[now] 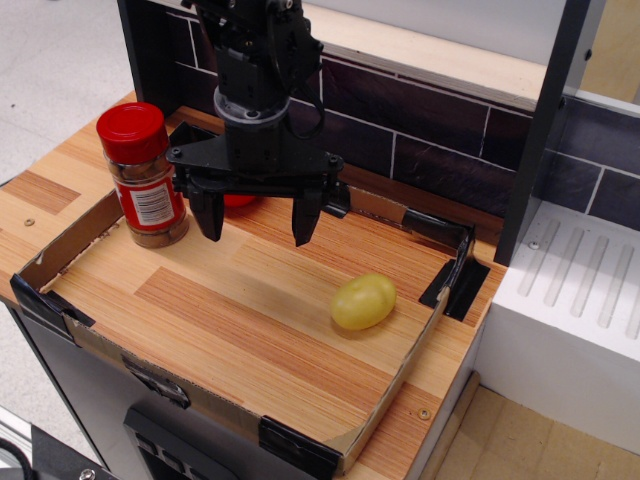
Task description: Topple basil bottle
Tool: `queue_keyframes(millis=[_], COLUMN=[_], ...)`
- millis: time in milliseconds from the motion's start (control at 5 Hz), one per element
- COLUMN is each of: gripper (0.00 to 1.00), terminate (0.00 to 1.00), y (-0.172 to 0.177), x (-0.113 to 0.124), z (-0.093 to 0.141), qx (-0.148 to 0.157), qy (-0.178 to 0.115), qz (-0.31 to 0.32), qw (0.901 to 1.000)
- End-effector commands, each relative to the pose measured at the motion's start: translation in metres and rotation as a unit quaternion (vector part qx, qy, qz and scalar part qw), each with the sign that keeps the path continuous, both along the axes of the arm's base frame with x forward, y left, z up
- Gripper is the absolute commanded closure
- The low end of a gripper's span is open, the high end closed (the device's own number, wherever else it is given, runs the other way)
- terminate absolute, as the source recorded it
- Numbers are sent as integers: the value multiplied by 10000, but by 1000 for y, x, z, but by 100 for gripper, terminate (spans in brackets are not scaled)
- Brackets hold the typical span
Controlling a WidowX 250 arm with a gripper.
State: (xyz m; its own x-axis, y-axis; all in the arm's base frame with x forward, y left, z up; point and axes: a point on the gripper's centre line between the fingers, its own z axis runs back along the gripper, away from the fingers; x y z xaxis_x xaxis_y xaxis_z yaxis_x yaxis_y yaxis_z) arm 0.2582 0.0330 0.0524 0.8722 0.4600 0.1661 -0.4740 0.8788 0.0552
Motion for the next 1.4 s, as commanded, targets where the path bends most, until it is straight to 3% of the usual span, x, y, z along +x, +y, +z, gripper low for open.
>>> queue_keyframes(millis=[0, 400, 600, 1200], gripper=[0, 0, 0, 0], terminate=[0, 0, 0, 0], y=[0, 33, 50, 88], x=[0, 3, 1, 7], z=[0, 25, 41, 45], qx=[0, -227, -165, 13], qy=[0, -386, -645, -591], qz=[0, 1483, 1809, 2478], qw=[10000, 9879, 9812, 9670])
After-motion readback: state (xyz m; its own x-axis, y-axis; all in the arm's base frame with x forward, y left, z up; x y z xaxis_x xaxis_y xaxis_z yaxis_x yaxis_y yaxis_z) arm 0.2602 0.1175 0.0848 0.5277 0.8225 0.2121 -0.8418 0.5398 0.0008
